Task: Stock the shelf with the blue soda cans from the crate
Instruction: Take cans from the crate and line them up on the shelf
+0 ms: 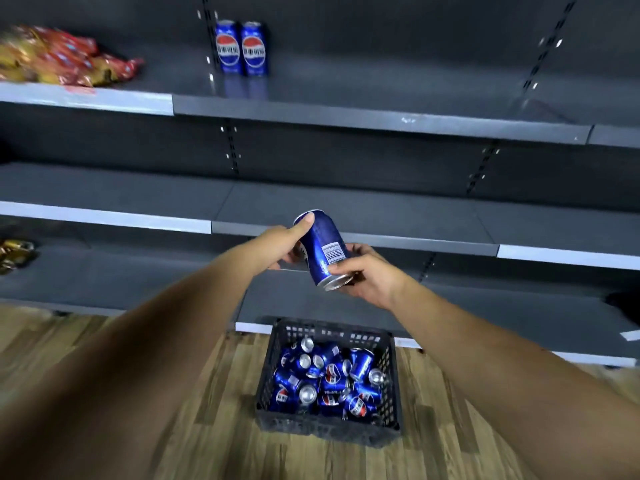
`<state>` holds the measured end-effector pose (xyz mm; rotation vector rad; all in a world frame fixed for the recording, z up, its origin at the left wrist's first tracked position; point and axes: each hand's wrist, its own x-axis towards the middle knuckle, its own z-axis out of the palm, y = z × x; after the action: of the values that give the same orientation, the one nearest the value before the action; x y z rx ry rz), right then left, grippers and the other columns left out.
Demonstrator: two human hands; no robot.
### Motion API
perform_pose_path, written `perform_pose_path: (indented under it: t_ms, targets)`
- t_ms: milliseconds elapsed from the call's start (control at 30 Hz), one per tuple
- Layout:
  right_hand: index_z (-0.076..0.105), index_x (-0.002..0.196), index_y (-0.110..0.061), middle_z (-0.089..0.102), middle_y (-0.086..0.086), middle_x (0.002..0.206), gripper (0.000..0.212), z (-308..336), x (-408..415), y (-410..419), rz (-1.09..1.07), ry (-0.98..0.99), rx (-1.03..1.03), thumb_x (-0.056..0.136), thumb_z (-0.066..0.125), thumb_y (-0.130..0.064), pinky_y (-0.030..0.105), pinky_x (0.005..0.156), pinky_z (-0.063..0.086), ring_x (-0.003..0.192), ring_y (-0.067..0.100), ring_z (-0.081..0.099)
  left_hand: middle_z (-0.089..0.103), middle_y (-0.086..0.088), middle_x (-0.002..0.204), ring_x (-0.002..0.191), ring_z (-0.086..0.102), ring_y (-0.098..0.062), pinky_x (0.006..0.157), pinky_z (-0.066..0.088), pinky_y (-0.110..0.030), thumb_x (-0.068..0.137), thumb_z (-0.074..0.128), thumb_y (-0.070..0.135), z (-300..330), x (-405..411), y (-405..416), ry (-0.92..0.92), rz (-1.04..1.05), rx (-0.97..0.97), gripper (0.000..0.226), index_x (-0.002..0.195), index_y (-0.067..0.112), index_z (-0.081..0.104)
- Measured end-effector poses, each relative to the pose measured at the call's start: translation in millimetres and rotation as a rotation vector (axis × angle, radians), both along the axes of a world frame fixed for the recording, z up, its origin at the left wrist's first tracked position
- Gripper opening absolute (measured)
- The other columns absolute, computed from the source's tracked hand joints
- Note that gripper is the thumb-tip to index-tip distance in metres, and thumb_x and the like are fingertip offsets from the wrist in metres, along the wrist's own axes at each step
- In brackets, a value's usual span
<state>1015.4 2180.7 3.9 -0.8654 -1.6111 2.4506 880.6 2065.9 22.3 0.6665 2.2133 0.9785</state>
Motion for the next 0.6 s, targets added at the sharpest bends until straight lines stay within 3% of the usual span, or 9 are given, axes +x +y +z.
perform_pose_path:
  t_ms: [100, 200, 267, 367, 467, 600]
  targets:
    - [0.043, 0.104, -0.013, 0.063, 0.009, 0.099, 0.053, 17, 0, -1, -0.007, 0.074, -0.003, 0.065, 0.066, 0.014, 0.041, 0.078, 0.051, 0.082, 0.024, 0.063, 0.064, -0.009, 0.104, 0.093, 0.063, -0.022, 0.083, 0.049, -0.036, 0.088, 0.033, 0.068, 22, 6, 2, -0.057, 0.085, 0.115, 0.068, 0.115, 0.011, 0.057]
    - [0.043, 0.099, -0.016, 0.063, 0.008, 0.094, 0.059, 32, -1, -6, -0.005, 0.129, 0.002, 0.048, 0.062, 0.008, 0.034, 0.066, 0.053, 0.073, 0.021, 0.063, 0.066, -0.007, 0.110, 0.092, 0.064, -0.018, 0.083, 0.047, -0.035, 0.087, 0.040, 0.068, 43, 8, 0, -0.104, 0.108, 0.218, 0.065, 0.115, 0.013, 0.060]
    - [0.042, 0.097, -0.018, 0.062, 0.008, 0.092, 0.060, 40, -3, -10, -0.012, 0.163, 0.011, 0.046, 0.060, 0.008, 0.031, 0.062, 0.051, 0.070, 0.021, 0.062, 0.066, -0.006, 0.112, 0.097, 0.063, -0.019, 0.084, 0.046, -0.036, 0.083, 0.045, 0.069, 55, 11, -2, -0.107, 0.116, 0.277, 0.067, 0.116, 0.013, 0.061]
    - [0.041, 0.096, -0.017, 0.062, 0.007, 0.094, 0.060, 51, -6, -14, -0.020, 0.222, 0.013, 0.046, 0.061, 0.009, 0.034, 0.071, 0.052, 0.076, 0.022, 0.062, 0.065, -0.006, 0.114, 0.102, 0.062, -0.023, 0.089, 0.049, -0.039, 0.068, 0.063, 0.071, 70, 18, 0, -0.119, 0.164, 0.380, 0.078, 0.117, 0.010, 0.058]
    - [0.041, 0.099, -0.015, 0.066, 0.006, 0.091, 0.060, 64, -6, -18, 0.012, 0.253, 0.011, 0.047, 0.061, 0.008, 0.035, 0.075, 0.051, 0.079, 0.023, 0.064, 0.069, -0.009, 0.104, 0.089, 0.066, -0.022, 0.076, 0.053, -0.032, 0.065, 0.078, 0.052, 81, 27, 9, -0.065, 0.244, 0.513, 0.066, 0.108, 0.005, 0.061]
    - [0.049, 0.104, -0.013, 0.068, 0.006, 0.092, 0.059, 76, -7, -16, 0.070, 0.279, 0.017, 0.050, 0.064, 0.006, 0.035, 0.079, 0.053, 0.079, 0.022, 0.066, 0.068, -0.007, 0.092, 0.071, 0.063, -0.014, 0.059, 0.048, -0.021, 0.073, 0.078, 0.038, 96, 30, 11, 0.019, 0.306, 0.598, 0.049, 0.101, 0.001, 0.063]
